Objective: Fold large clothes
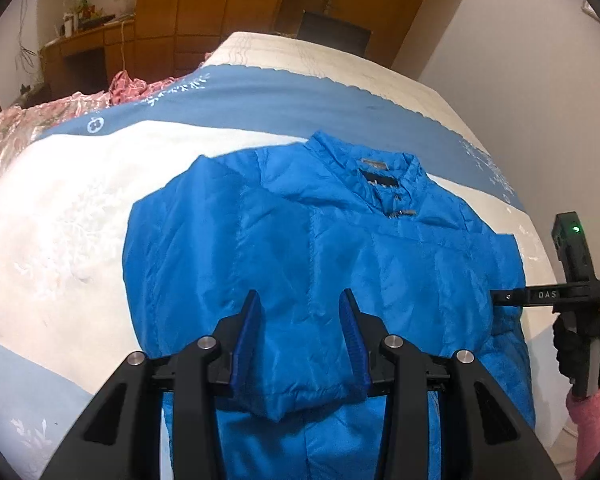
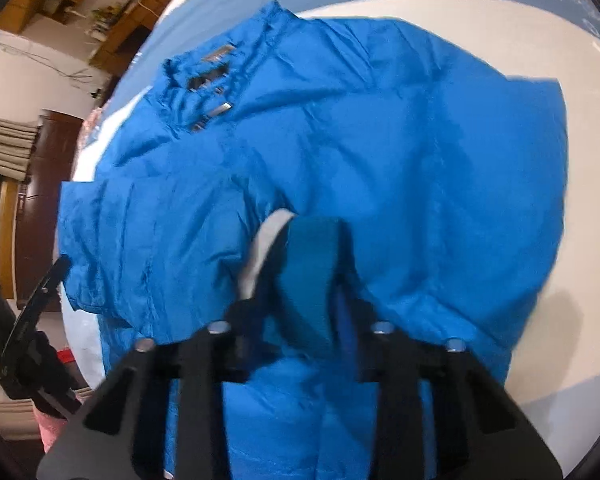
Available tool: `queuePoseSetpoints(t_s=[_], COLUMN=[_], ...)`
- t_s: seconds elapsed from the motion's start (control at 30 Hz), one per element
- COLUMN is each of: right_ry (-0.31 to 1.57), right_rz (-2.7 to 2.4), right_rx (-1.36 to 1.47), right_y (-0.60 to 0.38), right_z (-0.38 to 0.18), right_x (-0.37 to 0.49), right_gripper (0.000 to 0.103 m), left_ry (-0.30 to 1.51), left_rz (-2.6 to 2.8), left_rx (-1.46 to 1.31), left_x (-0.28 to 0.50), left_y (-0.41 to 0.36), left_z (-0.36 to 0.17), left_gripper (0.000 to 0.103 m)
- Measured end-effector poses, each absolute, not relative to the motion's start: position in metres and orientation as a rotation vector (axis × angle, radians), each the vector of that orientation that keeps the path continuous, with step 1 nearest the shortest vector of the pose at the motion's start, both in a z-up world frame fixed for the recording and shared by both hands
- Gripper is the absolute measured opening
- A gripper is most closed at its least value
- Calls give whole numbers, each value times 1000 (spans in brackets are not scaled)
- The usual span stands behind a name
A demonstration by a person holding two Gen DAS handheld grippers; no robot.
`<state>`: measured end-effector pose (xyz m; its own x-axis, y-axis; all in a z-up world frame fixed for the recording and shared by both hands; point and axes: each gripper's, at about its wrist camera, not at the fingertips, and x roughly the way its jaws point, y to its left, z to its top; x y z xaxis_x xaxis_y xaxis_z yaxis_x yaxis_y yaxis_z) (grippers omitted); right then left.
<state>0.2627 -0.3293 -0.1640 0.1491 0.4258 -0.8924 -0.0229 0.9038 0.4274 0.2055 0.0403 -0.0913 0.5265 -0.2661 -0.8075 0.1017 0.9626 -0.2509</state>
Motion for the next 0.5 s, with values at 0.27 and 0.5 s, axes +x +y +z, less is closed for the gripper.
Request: queuePoseSetpoints(t_s=[0.27,0.5], right_ry=[1254,1366], right_rz=[157,89], right_rx=[278,297], right_y=[-381,-407], right_z=[-119,-171], right_x=[265,259], right_gripper=[14,14], left_ry=[986,1101], left_rz=[-189,-154], left_rx=[-150,-93], left_x=[222,243], left_y=[36,27], left_z=[-91,-139], left_gripper=[41,41])
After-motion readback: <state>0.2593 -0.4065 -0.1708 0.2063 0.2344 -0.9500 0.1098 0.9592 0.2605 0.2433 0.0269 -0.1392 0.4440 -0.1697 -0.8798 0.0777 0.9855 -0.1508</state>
